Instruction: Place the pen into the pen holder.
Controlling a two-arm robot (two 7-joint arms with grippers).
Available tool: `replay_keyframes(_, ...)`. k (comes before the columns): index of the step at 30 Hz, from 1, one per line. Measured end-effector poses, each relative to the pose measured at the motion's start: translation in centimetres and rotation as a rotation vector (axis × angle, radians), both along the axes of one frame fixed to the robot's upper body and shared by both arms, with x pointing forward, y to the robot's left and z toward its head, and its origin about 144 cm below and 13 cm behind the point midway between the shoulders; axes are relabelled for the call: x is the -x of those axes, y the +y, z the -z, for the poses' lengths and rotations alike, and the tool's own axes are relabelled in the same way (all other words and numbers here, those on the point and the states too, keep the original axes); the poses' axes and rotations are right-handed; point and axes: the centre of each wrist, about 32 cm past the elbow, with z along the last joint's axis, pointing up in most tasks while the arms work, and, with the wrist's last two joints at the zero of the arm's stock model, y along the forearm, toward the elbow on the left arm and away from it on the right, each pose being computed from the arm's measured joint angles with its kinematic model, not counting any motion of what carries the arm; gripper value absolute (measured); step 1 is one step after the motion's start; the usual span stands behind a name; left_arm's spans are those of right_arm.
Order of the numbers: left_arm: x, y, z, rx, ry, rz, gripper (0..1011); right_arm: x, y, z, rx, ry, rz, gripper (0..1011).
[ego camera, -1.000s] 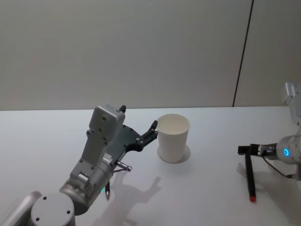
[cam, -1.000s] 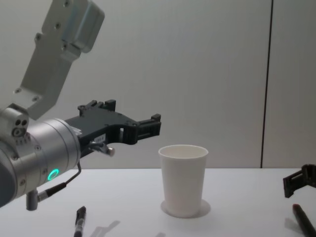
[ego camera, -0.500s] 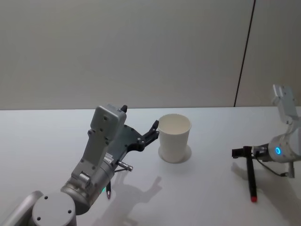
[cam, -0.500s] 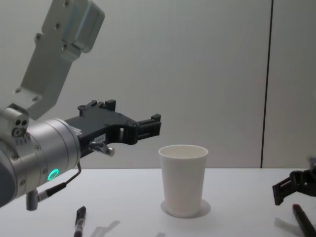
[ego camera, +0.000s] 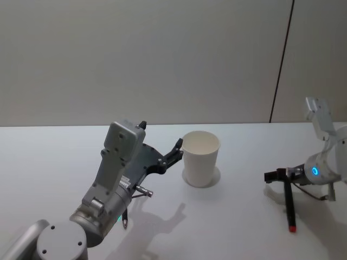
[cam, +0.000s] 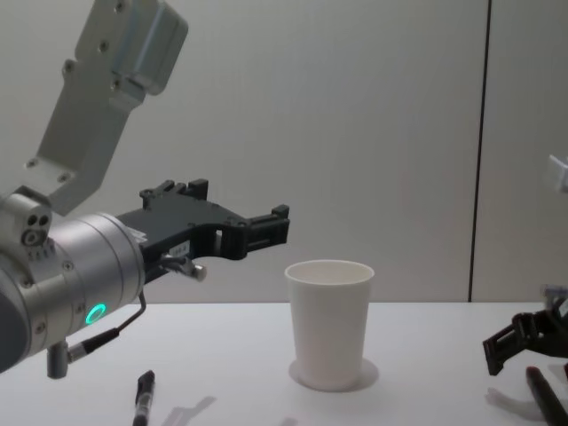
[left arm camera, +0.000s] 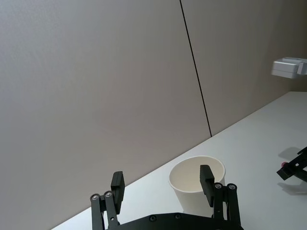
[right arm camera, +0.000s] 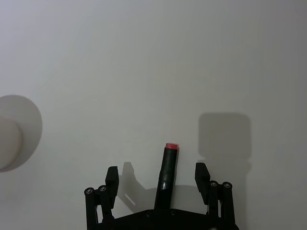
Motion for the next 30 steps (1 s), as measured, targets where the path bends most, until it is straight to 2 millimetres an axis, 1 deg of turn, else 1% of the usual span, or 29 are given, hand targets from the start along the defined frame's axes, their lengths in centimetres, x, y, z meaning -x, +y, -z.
replay_keyframes(11,0.0,0.0,0.0,0.0,0.0,0.0,1004,-0.49,-0.11,0.27,0.002,0.005,-0.01,1001)
replay_keyframes(30,0.0,0.0,0.0,0.0,0.0,0.0,1004,-0.73,-0.01,0.9,-0.008,0.022,-0.029,1001)
